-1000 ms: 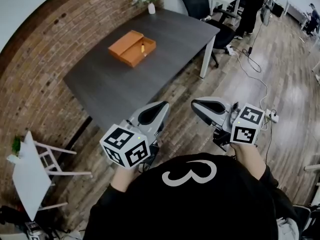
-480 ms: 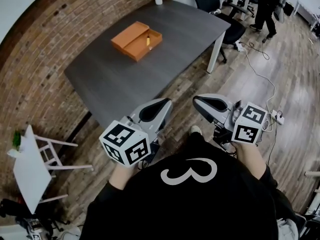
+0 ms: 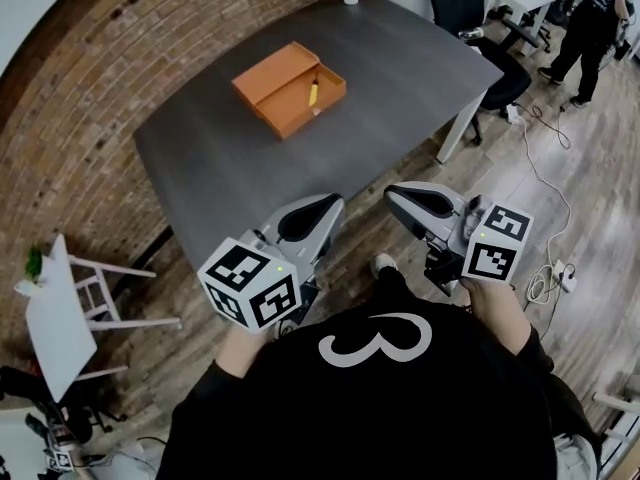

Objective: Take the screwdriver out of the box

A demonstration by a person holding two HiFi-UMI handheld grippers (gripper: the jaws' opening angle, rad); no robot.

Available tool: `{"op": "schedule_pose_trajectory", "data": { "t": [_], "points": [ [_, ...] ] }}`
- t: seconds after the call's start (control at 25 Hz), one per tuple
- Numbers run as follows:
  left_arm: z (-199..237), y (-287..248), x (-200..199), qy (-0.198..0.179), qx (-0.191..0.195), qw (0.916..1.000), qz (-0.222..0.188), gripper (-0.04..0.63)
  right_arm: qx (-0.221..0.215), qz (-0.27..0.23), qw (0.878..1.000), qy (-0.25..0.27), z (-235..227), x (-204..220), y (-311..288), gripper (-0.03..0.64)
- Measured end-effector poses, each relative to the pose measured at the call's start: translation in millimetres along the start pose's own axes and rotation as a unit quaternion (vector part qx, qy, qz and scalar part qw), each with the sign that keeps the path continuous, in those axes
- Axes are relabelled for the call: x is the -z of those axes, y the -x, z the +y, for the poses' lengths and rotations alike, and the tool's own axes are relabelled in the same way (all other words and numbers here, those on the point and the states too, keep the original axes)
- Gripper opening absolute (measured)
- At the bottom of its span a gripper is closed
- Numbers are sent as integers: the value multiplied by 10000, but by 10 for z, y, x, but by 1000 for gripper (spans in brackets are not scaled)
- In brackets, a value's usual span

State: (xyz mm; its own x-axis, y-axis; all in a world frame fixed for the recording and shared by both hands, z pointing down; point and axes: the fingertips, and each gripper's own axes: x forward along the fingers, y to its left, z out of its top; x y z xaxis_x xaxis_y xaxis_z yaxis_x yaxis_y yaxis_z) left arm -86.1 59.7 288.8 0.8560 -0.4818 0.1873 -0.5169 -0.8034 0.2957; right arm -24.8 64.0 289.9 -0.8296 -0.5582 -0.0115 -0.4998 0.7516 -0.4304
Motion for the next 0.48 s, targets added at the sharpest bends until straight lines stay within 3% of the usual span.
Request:
{"op": "schedule_pose_trajectory", "data": {
  "t": [0.32, 0.48],
  "points": [
    [729, -983, -431, 230, -479, 9984, -215, 16, -187, 195, 9996, -22, -1254, -697, -254, 2],
    [974, -1396, -647, 37, -695, 9973, -243, 17, -412, 295, 9987, 36, -1664, -944, -349, 2]
  ]
}}
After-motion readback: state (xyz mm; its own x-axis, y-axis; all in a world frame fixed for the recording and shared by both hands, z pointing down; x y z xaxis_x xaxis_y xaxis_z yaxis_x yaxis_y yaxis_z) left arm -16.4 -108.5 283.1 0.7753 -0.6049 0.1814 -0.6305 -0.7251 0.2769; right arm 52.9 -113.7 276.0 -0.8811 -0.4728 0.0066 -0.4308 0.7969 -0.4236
